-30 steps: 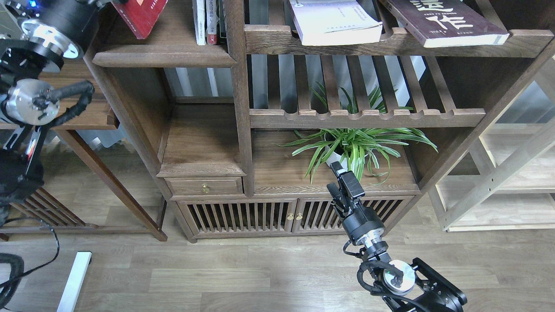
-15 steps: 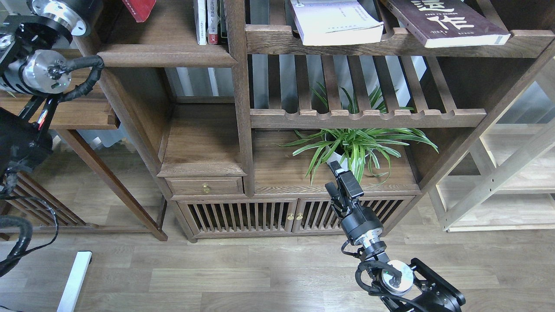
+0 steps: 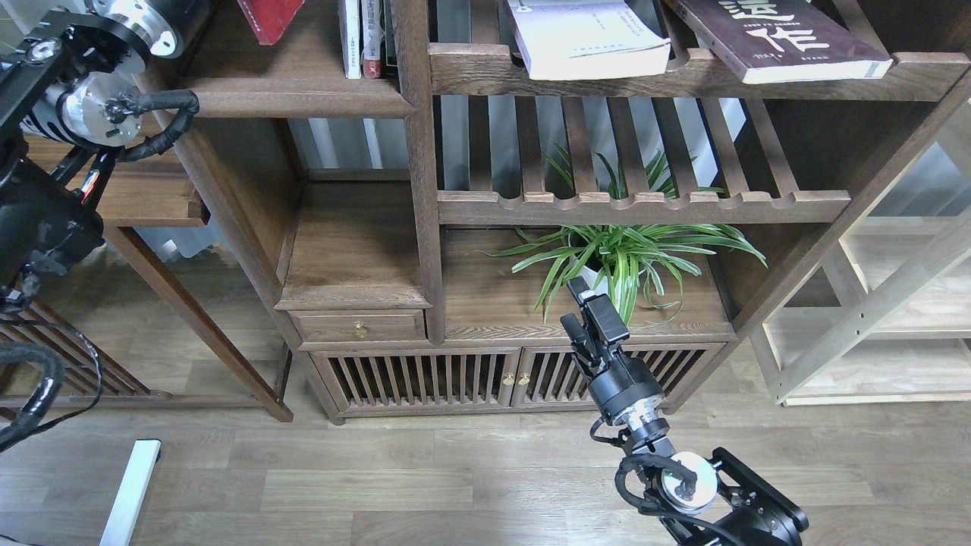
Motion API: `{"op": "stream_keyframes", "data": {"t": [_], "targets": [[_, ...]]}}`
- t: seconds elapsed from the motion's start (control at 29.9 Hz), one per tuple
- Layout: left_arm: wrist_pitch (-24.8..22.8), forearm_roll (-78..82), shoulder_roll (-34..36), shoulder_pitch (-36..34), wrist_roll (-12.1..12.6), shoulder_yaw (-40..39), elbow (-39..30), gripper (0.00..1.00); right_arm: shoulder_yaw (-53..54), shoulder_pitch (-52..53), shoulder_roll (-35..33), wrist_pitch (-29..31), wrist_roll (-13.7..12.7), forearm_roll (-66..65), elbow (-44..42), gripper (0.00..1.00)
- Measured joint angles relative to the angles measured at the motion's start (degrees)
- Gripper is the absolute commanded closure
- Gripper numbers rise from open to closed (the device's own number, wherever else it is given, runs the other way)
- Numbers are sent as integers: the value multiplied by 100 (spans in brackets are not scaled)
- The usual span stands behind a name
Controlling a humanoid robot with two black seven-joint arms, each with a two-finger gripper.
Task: Organize books on shelf
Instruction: 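Push the red book upright into the top shelf with the left gripper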
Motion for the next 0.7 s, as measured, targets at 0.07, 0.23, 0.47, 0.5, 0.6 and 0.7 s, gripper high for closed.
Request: {"op": "stream_keyframes", "data": {"t": [0.07, 0.23, 0.47, 0.5, 0.6, 0.7], "targets": [[-1, 2, 0, -86, 20, 158, 38, 100, 0, 0, 9, 0, 0, -7, 16, 2], [35, 9, 14, -304, 89, 462, 124, 100, 0, -3, 13, 0, 0, -74, 58, 2], [57, 9, 23, -407, 168, 550, 217, 99, 0, -7, 13, 0, 0, -158, 66, 2], [58, 9, 28, -409, 168, 550, 233, 98, 0, -1, 13, 0, 0, -159, 69, 2], [64, 11, 36, -409, 169, 551, 264, 92, 0, 7, 13, 0, 0, -160, 80, 2], [84, 11, 22, -410, 169, 559, 322, 86, 0, 8, 13, 0, 0, -160, 82, 2]]}}
